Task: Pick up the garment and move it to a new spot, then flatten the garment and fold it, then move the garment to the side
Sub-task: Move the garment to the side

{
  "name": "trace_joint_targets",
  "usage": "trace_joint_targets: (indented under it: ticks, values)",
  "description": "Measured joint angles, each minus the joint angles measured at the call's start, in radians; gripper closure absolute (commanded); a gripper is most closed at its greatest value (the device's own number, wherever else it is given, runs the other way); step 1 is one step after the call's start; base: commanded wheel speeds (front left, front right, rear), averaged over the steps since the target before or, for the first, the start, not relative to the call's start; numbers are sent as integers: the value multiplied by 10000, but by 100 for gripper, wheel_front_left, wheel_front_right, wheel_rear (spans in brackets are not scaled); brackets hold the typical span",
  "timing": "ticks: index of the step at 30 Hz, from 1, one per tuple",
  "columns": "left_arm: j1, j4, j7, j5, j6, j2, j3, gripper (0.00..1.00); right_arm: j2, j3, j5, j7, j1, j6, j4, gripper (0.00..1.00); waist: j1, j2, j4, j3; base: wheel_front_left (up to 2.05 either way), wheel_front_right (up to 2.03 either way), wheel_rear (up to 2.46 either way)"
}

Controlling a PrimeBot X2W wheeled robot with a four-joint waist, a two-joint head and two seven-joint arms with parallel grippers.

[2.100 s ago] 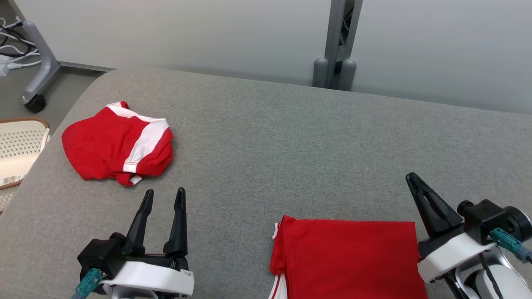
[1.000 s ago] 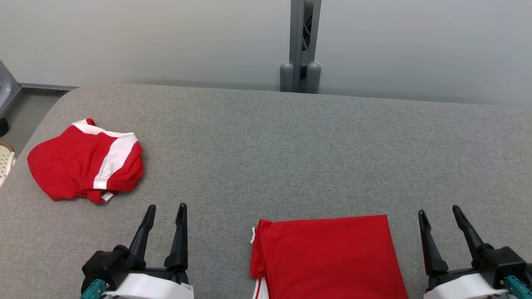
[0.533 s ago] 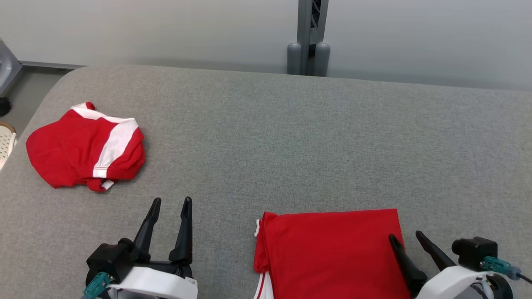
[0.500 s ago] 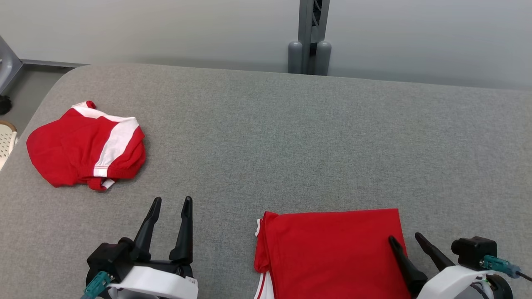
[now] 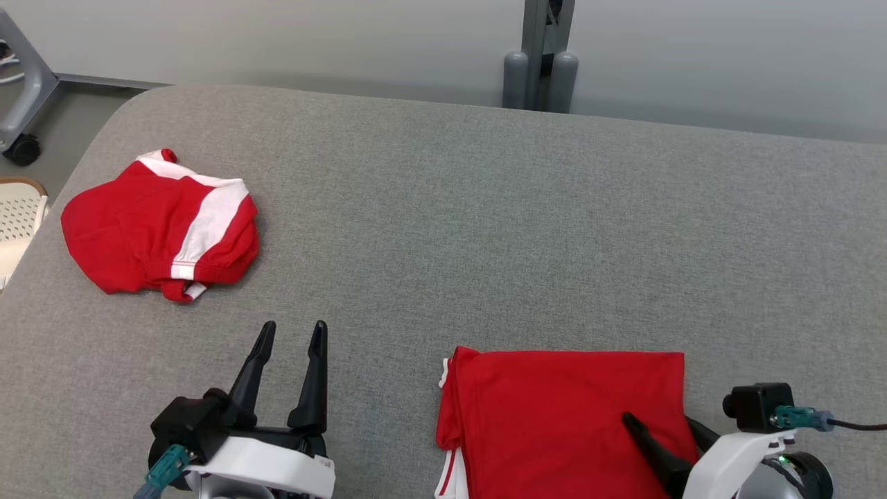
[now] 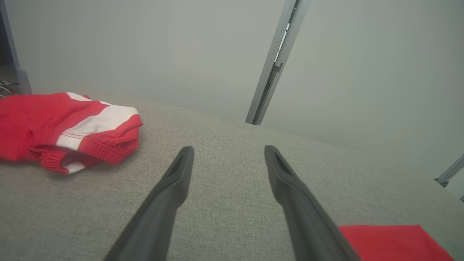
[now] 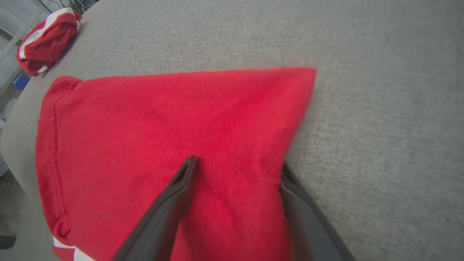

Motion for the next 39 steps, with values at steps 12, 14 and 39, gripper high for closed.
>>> trace_joint_targets:
  ticks: [12, 14, 39]
  values:
    - [-39, 21, 0, 0, 21, 0, -27, 0, -487, 834, -15, -52, -363, 0, -75, 100, 0, 0, 90, 46, 0, 0, 0]
    - [-40, 10, 0, -4, 54, -2, -25, 0, -616, 940, -111, -94, -453, 0, -75, 100, 0, 0, 70, 60, 0, 0, 0]
    - [-1097, -242, 0, -77, 98, -2, -387, 0, -3942, -1396, -2951, -211, -2916, 4, 1576, 100, 0, -1, -696, 1981, 0, 0, 0]
